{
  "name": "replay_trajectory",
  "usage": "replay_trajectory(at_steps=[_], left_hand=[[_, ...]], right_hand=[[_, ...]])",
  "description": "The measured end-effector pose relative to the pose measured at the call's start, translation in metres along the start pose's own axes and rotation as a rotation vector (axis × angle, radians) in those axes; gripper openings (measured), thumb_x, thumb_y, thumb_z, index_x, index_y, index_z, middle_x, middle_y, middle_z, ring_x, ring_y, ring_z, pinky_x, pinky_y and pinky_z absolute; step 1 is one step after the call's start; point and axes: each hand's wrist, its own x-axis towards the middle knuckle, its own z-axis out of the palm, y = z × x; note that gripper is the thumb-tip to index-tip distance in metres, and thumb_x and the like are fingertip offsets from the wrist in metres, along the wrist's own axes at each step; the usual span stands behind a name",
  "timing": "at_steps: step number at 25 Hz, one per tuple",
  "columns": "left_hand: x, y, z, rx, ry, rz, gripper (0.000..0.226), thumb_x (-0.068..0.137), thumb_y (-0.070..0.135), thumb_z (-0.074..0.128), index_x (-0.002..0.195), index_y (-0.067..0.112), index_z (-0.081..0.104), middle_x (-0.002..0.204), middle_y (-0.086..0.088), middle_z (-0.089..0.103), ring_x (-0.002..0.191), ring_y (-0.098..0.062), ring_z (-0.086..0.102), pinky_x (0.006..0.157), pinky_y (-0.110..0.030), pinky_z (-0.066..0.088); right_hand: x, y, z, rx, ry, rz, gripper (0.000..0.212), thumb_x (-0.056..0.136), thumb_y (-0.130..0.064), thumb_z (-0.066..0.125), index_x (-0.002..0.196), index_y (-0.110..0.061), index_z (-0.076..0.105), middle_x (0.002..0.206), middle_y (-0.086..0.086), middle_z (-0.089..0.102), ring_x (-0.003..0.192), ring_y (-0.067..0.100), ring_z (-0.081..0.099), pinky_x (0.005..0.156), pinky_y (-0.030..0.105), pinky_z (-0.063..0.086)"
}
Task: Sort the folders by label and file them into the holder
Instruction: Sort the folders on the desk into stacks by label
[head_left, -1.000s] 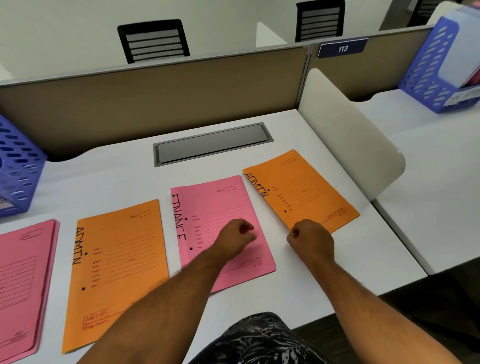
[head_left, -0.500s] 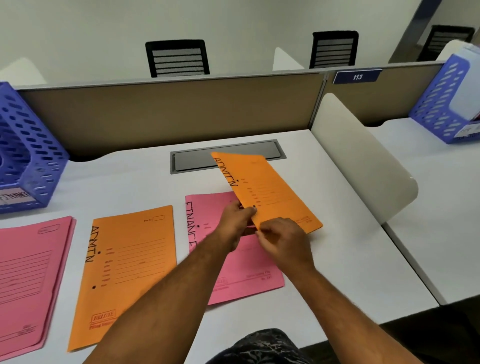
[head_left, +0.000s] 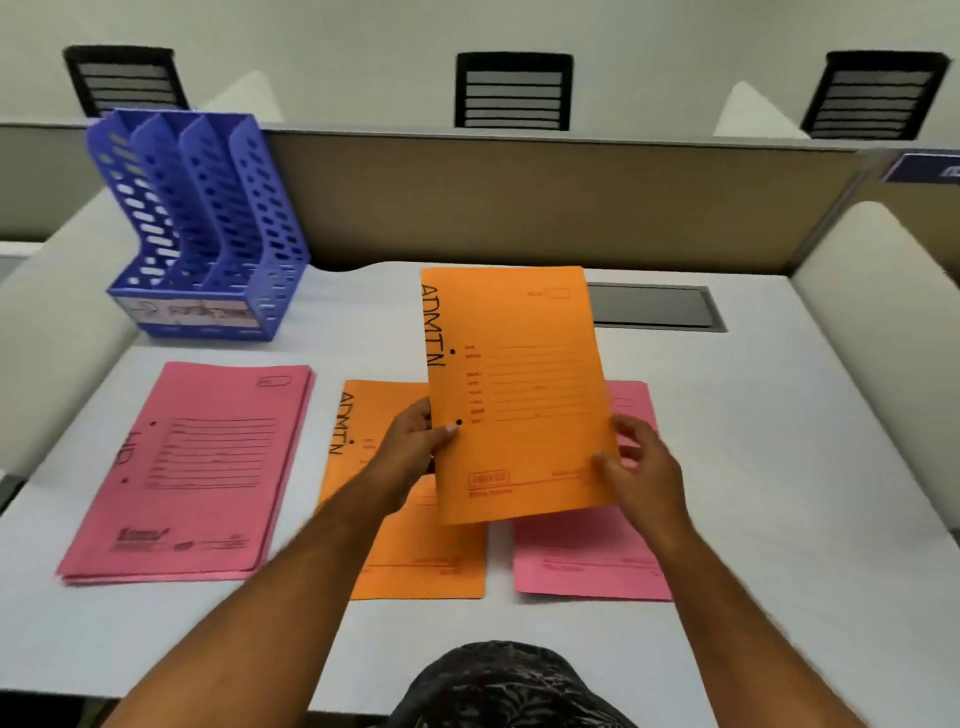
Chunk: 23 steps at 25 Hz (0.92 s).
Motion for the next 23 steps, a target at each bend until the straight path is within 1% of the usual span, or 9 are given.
replay_trajectory(at_steps=[4, 6, 9, 11, 13, 16, 19, 21, 23], left_hand=[[-0.013, -0.017, -0.092, 0.058, 0.036, -0.094, 0.029, 0.108, 0.015, 0.060, 0.132, 0.031, 0.065, 0.119, 0.005, 0.081, 0.105, -0.020, 0.079, 0.072, -0.035, 0.063], [-0.018, -0.028, -0.128, 0.160, 0.060, -0.160, 0.029, 0.106, 0.016, 0.062, 0.132, 0.030, 0.062, 0.121, 0.001, 0.079, 0.104, -0.022, 0.078, 0.073, -0.038, 0.062], [-0.022, -0.051, -0.161, 0.390, 0.092, -0.191, 0.036, 0.103, 0.016, 0.068, 0.135, 0.026, 0.054, 0.123, 0.000, 0.070, 0.101, -0.022, 0.072, 0.068, -0.037, 0.062], [-0.022, -0.066, -0.171, 0.514, 0.127, -0.194, 0.038, 0.099, 0.015, 0.073, 0.131, 0.022, 0.055, 0.118, -0.002, 0.069, 0.097, -0.024, 0.072, 0.066, -0.037, 0.063], [-0.020, -0.077, -0.176, 0.608, 0.144, -0.214, 0.041, 0.096, 0.016, 0.078, 0.131, 0.019, 0.057, 0.111, -0.001, 0.069, 0.097, -0.027, 0.072, 0.073, -0.042, 0.066], [-0.018, -0.088, -0.177, 0.704, 0.141, -0.222, 0.049, 0.093, 0.020, 0.082, 0.136, 0.017, 0.057, 0.118, -0.005, 0.071, 0.102, -0.029, 0.073, 0.085, -0.049, 0.067], [-0.014, -0.091, -0.178, 0.792, 0.106, -0.178, 0.061, 0.092, 0.027, 0.083, 0.144, 0.021, 0.053, 0.120, -0.005, 0.073, 0.101, -0.028, 0.074, 0.089, -0.051, 0.065], [-0.011, -0.091, -0.179, 0.885, 0.069, -0.147, 0.067, 0.092, 0.033, 0.083, 0.148, 0.025, 0.048, 0.116, -0.003, 0.074, 0.099, -0.027, 0.075, 0.090, -0.049, 0.065], [-0.007, -0.090, -0.180, 0.931, 0.051, -0.132, 0.068, 0.092, 0.035, 0.082, 0.150, 0.025, 0.047, 0.119, -0.004, 0.074, 0.101, -0.028, 0.075, 0.091, -0.050, 0.065]], right_hand=[[-0.016, -0.027, 0.067, 0.101, -0.278, 0.085, 0.054, 0.092, -0.009, 0.076, 0.135, -0.037, 0.061, 0.126, -0.008, 0.064, 0.102, 0.011, 0.066, 0.072, 0.024, 0.058], [-0.028, -0.032, 0.096, 0.067, -0.341, 0.127, 0.058, 0.089, -0.005, 0.078, 0.133, -0.038, 0.060, 0.121, -0.005, 0.063, 0.097, 0.012, 0.065, 0.071, 0.025, 0.058], [-0.049, -0.031, 0.132, -0.138, -0.424, 0.160, 0.064, 0.088, -0.005, 0.078, 0.140, -0.033, 0.055, 0.111, -0.007, 0.062, 0.093, 0.011, 0.065, 0.076, 0.030, 0.060], [-0.061, -0.031, 0.150, -0.302, -0.451, 0.131, 0.067, 0.090, -0.009, 0.076, 0.147, -0.030, 0.050, 0.119, -0.004, 0.065, 0.100, 0.015, 0.067, 0.083, 0.030, 0.059], [-0.069, -0.034, 0.160, -0.466, -0.456, 0.094, 0.070, 0.092, -0.014, 0.073, 0.154, -0.028, 0.043, 0.131, 0.003, 0.063, 0.109, 0.020, 0.065, 0.091, 0.031, 0.056], [-0.083, -0.038, 0.166, -0.650, -0.438, 0.034, 0.069, 0.091, -0.020, 0.071, 0.154, -0.027, 0.041, 0.131, 0.003, 0.057, 0.108, 0.019, 0.058, 0.087, 0.029, 0.051], [-0.102, -0.040, 0.172, -0.693, -0.464, 0.047, 0.072, 0.083, -0.025, 0.075, 0.148, -0.025, 0.043, 0.134, 0.003, 0.047, 0.119, 0.023, 0.051, 0.091, 0.032, 0.050], [-0.114, -0.037, 0.176, -0.685, -0.521, 0.073, 0.088, 0.075, -0.033, 0.081, 0.151, -0.028, 0.037, 0.142, 0.002, 0.036, 0.133, 0.027, 0.045, 0.096, 0.034, 0.050], [-0.123, -0.032, 0.179, -0.736, -0.594, 0.075, 0.114, 0.068, -0.040, 0.089, 0.160, -0.035, 0.021, 0.167, 0.002, 0.010, 0.154, 0.033, 0.022, 0.109, 0.043, 0.047]])
